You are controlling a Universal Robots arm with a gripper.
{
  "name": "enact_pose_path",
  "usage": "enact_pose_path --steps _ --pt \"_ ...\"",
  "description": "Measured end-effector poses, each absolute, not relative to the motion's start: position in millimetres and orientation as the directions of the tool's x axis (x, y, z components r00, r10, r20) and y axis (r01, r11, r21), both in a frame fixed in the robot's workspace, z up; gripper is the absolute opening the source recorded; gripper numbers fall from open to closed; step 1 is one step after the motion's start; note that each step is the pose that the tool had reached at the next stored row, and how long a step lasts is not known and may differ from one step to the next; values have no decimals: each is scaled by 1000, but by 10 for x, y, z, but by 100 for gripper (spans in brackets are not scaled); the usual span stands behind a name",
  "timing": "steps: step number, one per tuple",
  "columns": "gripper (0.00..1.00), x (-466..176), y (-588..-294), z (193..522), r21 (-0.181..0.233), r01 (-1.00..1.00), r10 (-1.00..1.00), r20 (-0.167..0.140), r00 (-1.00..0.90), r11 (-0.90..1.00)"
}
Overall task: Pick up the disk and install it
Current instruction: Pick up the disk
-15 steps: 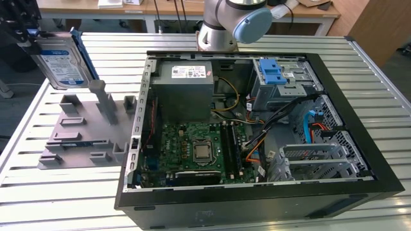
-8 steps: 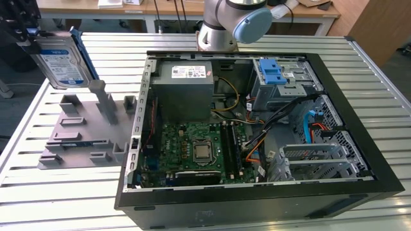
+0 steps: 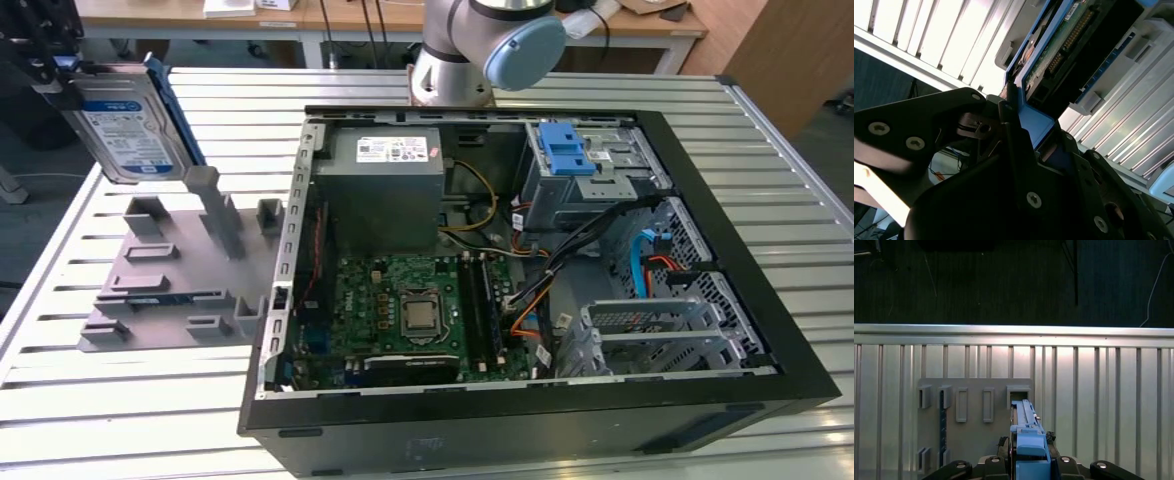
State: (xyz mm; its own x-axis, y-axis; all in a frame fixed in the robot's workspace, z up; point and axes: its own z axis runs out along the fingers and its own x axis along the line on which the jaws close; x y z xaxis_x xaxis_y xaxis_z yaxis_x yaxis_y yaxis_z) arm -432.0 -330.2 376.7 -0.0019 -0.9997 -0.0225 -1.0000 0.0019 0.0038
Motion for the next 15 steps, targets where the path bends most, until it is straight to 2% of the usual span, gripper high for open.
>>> enact_pose_path --steps 15 --pt "36 -4320 -3302 3811 4 -1000 -1000 -23 -2 2"
